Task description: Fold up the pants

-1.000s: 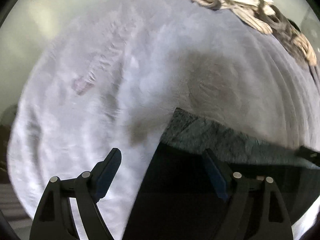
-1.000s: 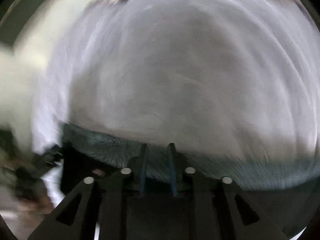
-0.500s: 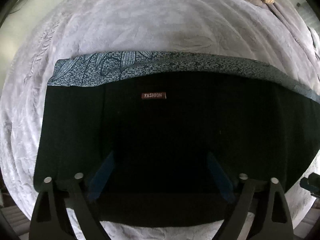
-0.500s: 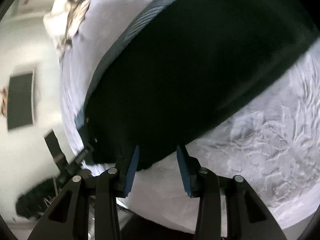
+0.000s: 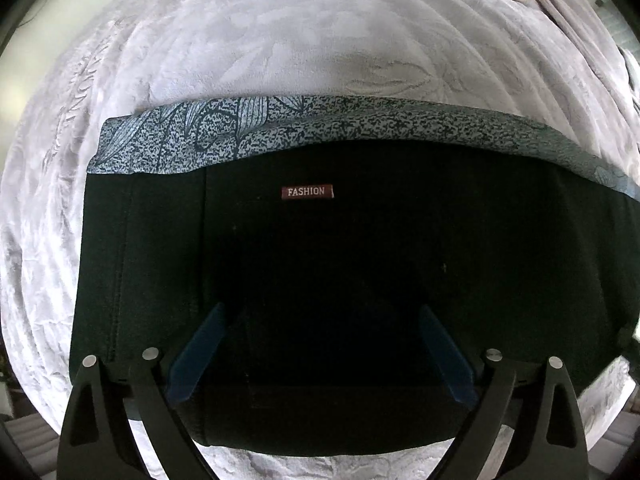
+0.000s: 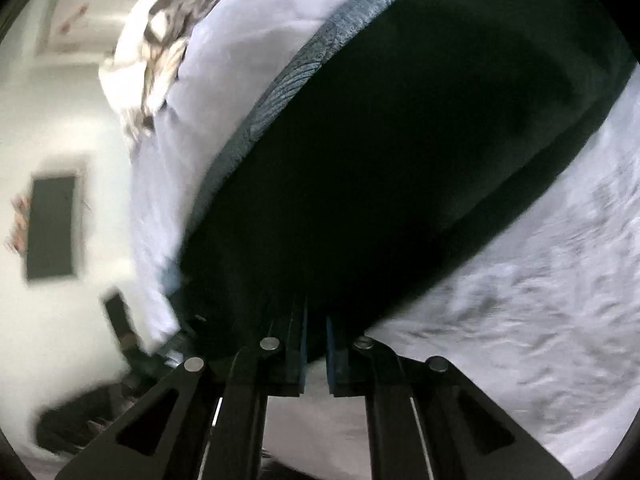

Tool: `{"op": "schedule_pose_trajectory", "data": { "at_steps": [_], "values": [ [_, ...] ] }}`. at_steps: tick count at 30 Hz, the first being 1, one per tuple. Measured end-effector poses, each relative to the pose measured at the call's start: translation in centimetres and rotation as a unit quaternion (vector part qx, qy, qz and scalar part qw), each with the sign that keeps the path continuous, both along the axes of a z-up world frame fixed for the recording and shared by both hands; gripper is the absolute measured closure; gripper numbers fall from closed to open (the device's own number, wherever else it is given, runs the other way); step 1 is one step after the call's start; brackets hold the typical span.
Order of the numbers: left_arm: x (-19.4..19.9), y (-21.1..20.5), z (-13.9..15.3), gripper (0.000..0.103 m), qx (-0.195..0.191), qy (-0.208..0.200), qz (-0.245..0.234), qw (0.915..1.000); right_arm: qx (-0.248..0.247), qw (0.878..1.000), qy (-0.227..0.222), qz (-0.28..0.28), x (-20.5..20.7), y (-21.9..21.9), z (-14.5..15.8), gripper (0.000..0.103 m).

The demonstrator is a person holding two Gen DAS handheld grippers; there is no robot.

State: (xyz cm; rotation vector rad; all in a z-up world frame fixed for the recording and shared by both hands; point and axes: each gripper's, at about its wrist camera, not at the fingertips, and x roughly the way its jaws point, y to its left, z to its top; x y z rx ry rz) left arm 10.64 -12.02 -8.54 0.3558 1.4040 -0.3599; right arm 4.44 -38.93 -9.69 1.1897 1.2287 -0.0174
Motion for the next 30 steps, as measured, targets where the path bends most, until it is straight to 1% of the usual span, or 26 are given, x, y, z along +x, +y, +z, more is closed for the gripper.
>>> {"op": "schedule_pose_trajectory", "data": {
  "at_steps": [1,2,4,5,7,8,9,10,11,12,15,17,19,21,22,23,25,28,29,30],
  "values": [
    [-0.1,0.2,-0.4,0.003,0.004,-0.003,-0.001,1.0000,-0.029,0.999,0.032,0.022,-0.3,0.5,-0.9,0.096],
    [-0.2,0.2,-0.6,0.002,0.009,-0.005,0.000,1.0000,-0.027,0.998,0.049,0.022,-0.8,0.6,-1.9,0.096],
    [-0.2,0.3,-0.5,0.002,0.010,-0.001,0.004,0.9999,0.008,0.998,0.057,-0.003,-2.2,0.0,-2.7,0.096],
    [0.0,0.2,-0.5,0.002,0.012,0.001,0.005,0.9999,0.019,0.998,0.050,-0.018,-2.9,-0.8,-2.6,0.096],
    [-0.3,0.0,-0.1,0.002,0.018,0.001,0.007,0.9998,0.017,0.998,0.042,-0.053,-4.5,-3.1,-1.9,0.093],
    [-0.2,-0.3,0.4,0.002,0.021,0.002,0.011,0.9997,0.011,0.997,0.039,-0.069,-5.2,-4.7,-1.5,0.088],
    [-0.3,-0.5,0.9,0.002,0.021,0.004,0.015,0.9996,0.004,0.996,0.037,-0.084,-5.7,-6.1,-1.2,0.079],
    [-0.5,-0.7,1.4,0.002,0.015,0.003,0.020,0.9997,-0.009,0.993,0.037,-0.109,-6.4,-8.3,-0.8,0.074],
    [-0.7,-1.1,2.1,0.002,0.006,0.001,0.021,0.9998,-0.021,0.990,0.038,-0.132,-7.1,-10.2,-0.6,0.065],
    [-1.0,-1.5,2.7,0.002,0.001,-0.003,0.019,0.9998,-0.027,0.987,0.038,-0.152,-7.7,-11.7,-0.4,0.062],
    [-2.3,-4.3,3.8,0.002,-0.013,-0.012,-0.002,0.9998,-0.040,0.975,0.036,-0.216,-9.0,-16.9,-0.4,0.062],
    [-3.0,-6.3,3.3,0.002,-0.012,-0.007,-0.015,0.9998,-0.054,0.967,0.042,-0.246,-9.4,-19.9,-0.7,0.062],
    [-3.7,-7.9,2.0,0.002,-0.002,0.007,-0.020,0.9998,-0.066,0.962,0.047,-0.259,-9.5,-22.0,-1.1,0.062],
    [-4.2,-8.6,0.4,0.002,0.010,0.023,-0.013,0.9996,-0.086,0.958,0.051,-0.268,-9.5,-24.2,-1.5,0.062],
    [-4.3,-8.8,-0.2,0.002,0.019,0.023,-0.007,0.9995,-0.095,0.956,0.055,-0.271,-9.4,-25.3,-1.8,0.062],
    [-4.5,-8.9,-0.4,0.002,0.019,0.015,-0.005,0.9997,-0.099,0.955,0.057,-0.274,-9.0,-26.0,-2.1,0.062],
    [-4.7,-9.1,-0.5,0.002,0.020,0.007,-0.004,0.9998,-0.096,0.954,0.059,-0.278,-9.3,-27.3,-3.0,0.062],
    [-4.8,-9.4,-0.7,0.002,0.018,0.012,-0.002,0.9998,-0.072,0.954,0.056,-0.285,-8.6,-28.5,-4.9,0.062],
    [-5.3,-9.4,-0.8,0.002,0.017,0.013,-0.002,0.9998,-0.062,0.955,0.057,-0.284,-8.3,-28.8,-5.4,0.069],
    [-5.3,-9.0,-1.0,0.002,0.016,0.013,-0.002,0.9998,-0.057,0.957,0.056,-0.279,-8.3,-28.9,-5.5,0.093]
  ]
}}
